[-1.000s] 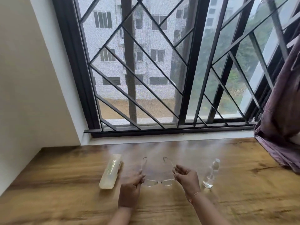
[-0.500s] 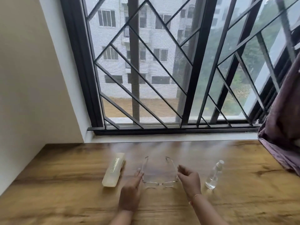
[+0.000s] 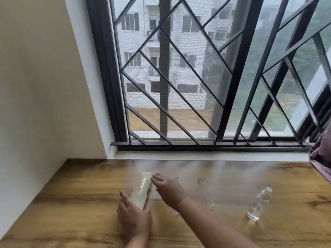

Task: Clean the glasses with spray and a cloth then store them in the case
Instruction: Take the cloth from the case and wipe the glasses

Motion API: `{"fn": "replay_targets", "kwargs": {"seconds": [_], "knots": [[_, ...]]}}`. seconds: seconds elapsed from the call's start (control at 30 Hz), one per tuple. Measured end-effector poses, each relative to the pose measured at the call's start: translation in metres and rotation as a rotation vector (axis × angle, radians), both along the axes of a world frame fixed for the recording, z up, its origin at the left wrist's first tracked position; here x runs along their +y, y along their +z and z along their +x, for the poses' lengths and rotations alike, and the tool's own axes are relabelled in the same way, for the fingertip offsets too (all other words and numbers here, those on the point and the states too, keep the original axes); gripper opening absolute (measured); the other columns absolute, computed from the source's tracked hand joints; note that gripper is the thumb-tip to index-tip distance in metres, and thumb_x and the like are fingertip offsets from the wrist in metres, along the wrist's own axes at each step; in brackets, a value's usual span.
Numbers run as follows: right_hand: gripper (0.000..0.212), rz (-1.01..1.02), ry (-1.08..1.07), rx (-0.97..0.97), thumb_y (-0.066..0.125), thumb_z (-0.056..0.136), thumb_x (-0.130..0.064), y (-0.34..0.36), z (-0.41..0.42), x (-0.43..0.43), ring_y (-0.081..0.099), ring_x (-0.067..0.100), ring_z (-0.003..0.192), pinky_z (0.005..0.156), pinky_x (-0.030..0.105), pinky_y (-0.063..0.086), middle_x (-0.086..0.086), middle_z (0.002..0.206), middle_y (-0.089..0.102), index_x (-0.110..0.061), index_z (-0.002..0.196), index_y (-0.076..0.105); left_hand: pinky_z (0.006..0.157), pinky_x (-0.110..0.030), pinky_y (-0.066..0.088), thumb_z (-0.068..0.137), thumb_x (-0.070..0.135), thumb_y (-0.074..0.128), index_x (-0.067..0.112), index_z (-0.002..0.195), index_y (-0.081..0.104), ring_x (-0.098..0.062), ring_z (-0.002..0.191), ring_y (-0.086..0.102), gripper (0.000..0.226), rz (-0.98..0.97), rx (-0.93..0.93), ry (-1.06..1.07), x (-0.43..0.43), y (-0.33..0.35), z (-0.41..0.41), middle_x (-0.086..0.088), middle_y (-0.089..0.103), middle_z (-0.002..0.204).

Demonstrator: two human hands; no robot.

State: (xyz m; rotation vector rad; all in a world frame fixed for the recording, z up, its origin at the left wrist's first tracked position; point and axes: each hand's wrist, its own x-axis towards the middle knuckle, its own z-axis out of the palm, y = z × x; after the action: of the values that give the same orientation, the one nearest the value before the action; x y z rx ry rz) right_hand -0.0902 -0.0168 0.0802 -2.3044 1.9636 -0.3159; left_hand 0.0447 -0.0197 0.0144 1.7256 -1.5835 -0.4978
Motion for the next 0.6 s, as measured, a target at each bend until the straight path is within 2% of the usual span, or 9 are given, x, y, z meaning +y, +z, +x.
{"fn": "replay_targets", "kwargs": {"seconds": [0.07, 0.13, 0.27, 0.4, 0.5, 0.6], "knots": [[0.052, -0.013, 0.083, 0.077, 0.032, 0.091, 0.004, -0.002, 0.01, -0.013, 0.021, 0.024, 0.142, 0.112, 0.042, 0.022, 0.014, 0.152, 0.026, -0.004, 0.142, 0.026, 0.076, -0.046, 0.05, 0.048, 0.041, 0.086, -0.002, 0.137, 0.023, -0.044, 0.091, 0.06, 0.117, 0.032, 0.025, -0.001, -0.003, -0.005, 0.004, -0.032, 0.06, 0.108], [0.052, -0.036, 0.181, 0.161, 0.034, 0.09, 0.002, -0.008, 0.016, -0.024, 0.022, 0.033, 0.139, 0.114, 0.039, 0.018, 0.022, 0.149, 0.027, 0.001, 0.141, 0.025, 0.069, -0.046, 0.051, 0.046, 0.023, 0.087, -0.002, 0.139, 0.021, -0.044, 0.086, 0.061, 0.116, 0.043, 0.08, -0.024, -0.004, -0.009, 0.008, -0.03, 0.063, 0.102], [0.049, -0.045, 0.306, 0.282, 0.039, 0.093, -0.006, -0.018, 0.019, -0.041, 0.024, 0.036, 0.137, 0.114, 0.039, 0.018, 0.024, 0.146, 0.032, 0.002, 0.14, 0.026, 0.07, -0.044, 0.05, 0.046, 0.011, 0.087, 0.002, 0.141, 0.024, -0.042, 0.09, 0.06, 0.114, 0.072, 0.173, -0.012, -0.003, -0.009, 0.011, -0.023, 0.065, 0.103], [0.044, -0.045, 0.406, 0.3, 0.038, 0.092, -0.003, -0.03, 0.01, -0.057, 0.036, 0.036, 0.131, 0.109, 0.046, 0.032, 0.024, 0.14, 0.042, 0.003, 0.135, 0.036, 0.07, -0.048, 0.053, 0.041, 0.006, 0.089, -0.001, 0.136, 0.032, -0.041, 0.087, 0.06, 0.111, 0.046, 0.198, -0.007, -0.005, -0.015, 0.012, -0.021, 0.066, 0.1], [0.039, 0.0, 0.453, 0.289, 0.039, 0.089, -0.002, -0.039, 0.003, -0.072, 0.048, 0.038, 0.119, 0.093, 0.051, 0.047, 0.023, 0.128, 0.052, 0.002, 0.128, 0.045, 0.07, -0.047, 0.051, 0.042, 0.006, 0.088, -0.002, 0.134, 0.034, -0.041, 0.088, 0.059, 0.107, 0.051, 0.178, -0.012, -0.005, -0.017, 0.013, -0.02, 0.064, 0.095], [0.035, 0.033, 0.466, 0.247, 0.044, 0.087, -0.003, -0.043, 0.0, -0.08, 0.054, 0.037, 0.11, 0.08, 0.051, 0.054, 0.021, 0.119, 0.057, 0.001, 0.121, 0.049, 0.072, -0.046, 0.05, 0.045, 0.008, 0.087, 0.0, 0.132, 0.036, -0.04, 0.09, 0.057, 0.102, 0.059, 0.161, -0.008, -0.003, -0.015, 0.012, -0.02, 0.063, 0.096]]}}
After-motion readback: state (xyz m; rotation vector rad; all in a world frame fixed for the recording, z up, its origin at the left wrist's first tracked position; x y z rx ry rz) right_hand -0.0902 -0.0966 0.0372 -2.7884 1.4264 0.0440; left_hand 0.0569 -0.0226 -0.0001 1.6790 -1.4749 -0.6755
